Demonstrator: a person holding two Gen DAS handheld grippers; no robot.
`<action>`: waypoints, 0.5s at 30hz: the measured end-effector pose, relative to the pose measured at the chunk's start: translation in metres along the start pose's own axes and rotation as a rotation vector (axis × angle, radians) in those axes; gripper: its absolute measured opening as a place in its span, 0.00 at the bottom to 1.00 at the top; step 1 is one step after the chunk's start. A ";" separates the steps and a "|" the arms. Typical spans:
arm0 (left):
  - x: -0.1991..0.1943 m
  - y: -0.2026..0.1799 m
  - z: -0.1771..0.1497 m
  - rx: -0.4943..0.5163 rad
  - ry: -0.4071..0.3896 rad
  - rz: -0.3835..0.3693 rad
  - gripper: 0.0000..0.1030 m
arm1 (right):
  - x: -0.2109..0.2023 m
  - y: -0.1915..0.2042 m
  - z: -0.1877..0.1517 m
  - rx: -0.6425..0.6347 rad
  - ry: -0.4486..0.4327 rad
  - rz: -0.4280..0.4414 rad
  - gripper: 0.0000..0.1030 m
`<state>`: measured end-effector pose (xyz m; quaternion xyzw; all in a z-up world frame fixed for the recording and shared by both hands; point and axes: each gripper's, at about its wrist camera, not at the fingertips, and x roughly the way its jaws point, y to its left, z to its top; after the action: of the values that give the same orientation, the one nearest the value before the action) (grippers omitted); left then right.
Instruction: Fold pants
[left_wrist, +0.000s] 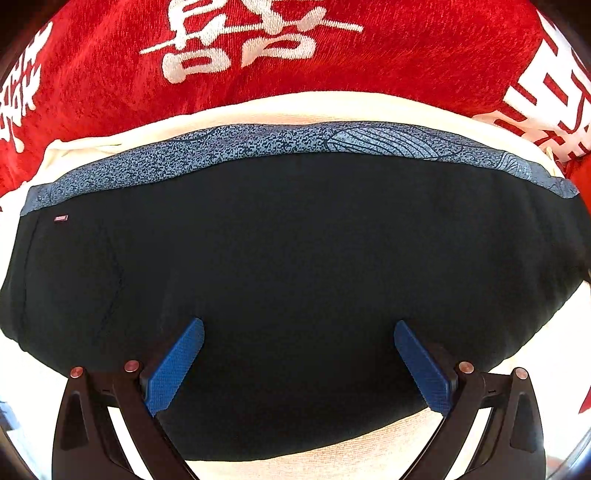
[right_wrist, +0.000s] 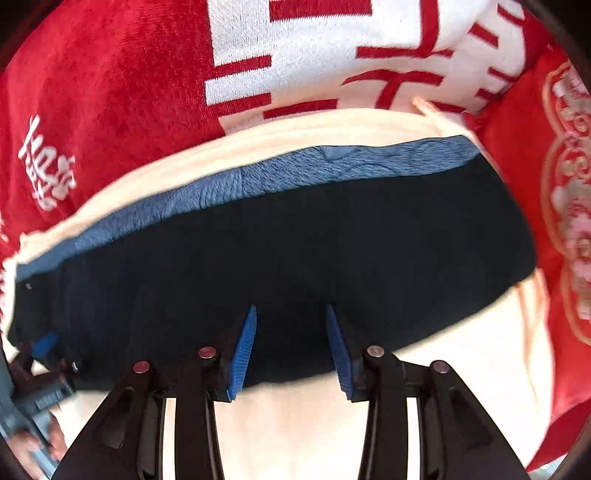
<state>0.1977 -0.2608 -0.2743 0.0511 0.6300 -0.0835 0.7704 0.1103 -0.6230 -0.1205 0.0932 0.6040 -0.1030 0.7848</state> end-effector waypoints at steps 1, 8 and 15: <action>0.000 -0.001 0.001 -0.001 0.002 0.002 1.00 | -0.003 -0.002 -0.007 0.011 0.010 0.024 0.49; -0.001 -0.011 0.009 -0.011 0.008 0.035 1.00 | 0.007 -0.006 -0.065 0.112 0.128 0.118 0.50; -0.005 -0.019 0.010 -0.017 0.014 0.072 1.00 | 0.005 -0.008 -0.075 0.099 0.118 0.146 0.57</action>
<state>0.2024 -0.2814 -0.2665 0.0678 0.6337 -0.0500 0.7690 0.0396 -0.6106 -0.1442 0.1816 0.6348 -0.0694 0.7478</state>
